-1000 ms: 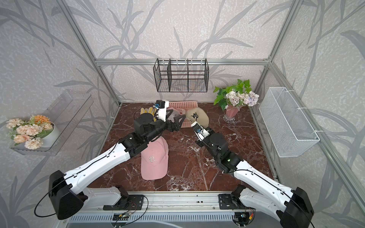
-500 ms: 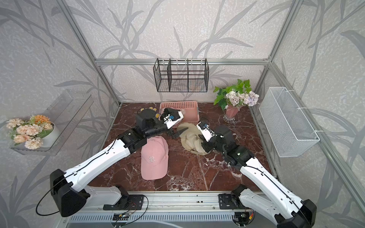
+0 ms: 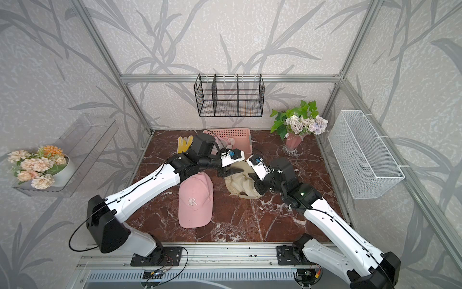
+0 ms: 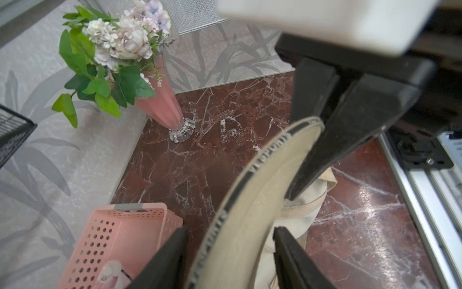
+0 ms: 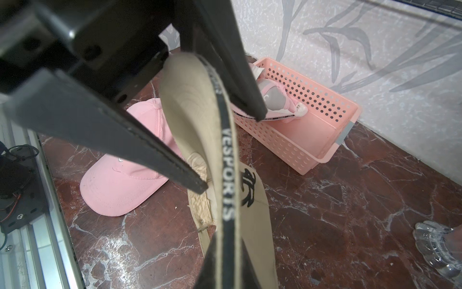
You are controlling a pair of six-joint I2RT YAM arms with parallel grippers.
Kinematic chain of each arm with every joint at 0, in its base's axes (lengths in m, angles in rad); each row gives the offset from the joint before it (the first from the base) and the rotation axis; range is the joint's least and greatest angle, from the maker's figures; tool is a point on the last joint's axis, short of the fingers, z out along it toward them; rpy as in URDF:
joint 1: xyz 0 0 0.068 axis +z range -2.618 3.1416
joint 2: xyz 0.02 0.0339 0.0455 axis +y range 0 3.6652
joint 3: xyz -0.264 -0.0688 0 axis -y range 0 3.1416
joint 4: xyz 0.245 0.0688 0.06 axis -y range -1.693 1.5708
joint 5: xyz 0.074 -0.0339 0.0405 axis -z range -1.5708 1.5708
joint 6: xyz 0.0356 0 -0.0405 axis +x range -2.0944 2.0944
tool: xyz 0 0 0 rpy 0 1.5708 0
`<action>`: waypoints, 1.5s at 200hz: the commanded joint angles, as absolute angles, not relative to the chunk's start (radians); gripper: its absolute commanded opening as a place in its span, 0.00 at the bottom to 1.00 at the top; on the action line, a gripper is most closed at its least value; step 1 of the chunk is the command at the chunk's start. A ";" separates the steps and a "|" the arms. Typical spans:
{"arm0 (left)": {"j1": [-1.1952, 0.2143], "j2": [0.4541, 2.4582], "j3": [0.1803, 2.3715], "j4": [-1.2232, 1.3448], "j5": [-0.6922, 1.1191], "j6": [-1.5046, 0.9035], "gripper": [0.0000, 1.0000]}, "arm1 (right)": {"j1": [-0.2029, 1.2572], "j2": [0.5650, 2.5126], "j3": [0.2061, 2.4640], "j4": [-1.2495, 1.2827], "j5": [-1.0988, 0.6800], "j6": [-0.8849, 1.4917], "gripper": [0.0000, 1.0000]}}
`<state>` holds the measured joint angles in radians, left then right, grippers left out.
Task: Turn the baseball cap inside out
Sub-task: Turn over the baseball cap.
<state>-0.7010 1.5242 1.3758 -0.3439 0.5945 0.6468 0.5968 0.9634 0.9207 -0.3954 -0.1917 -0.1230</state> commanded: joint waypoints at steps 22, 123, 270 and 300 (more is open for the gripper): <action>-0.702 1.522 1.430 -0.378 0.595 0.599 0.02 | 0.569 0.933 0.881 -0.252 -0.258 -0.060 0.08; -0.683 1.372 1.434 -0.357 0.508 0.533 0.00 | 0.382 0.935 0.636 -0.027 -0.491 0.049 0.37; -0.678 1.362 1.430 -0.276 0.631 0.307 0.00 | 0.456 1.014 0.625 0.070 0.205 0.462 0.00; -0.678 1.359 1.446 -0.263 0.653 0.255 0.00 | 0.457 1.114 0.693 -0.097 0.342 0.561 0.07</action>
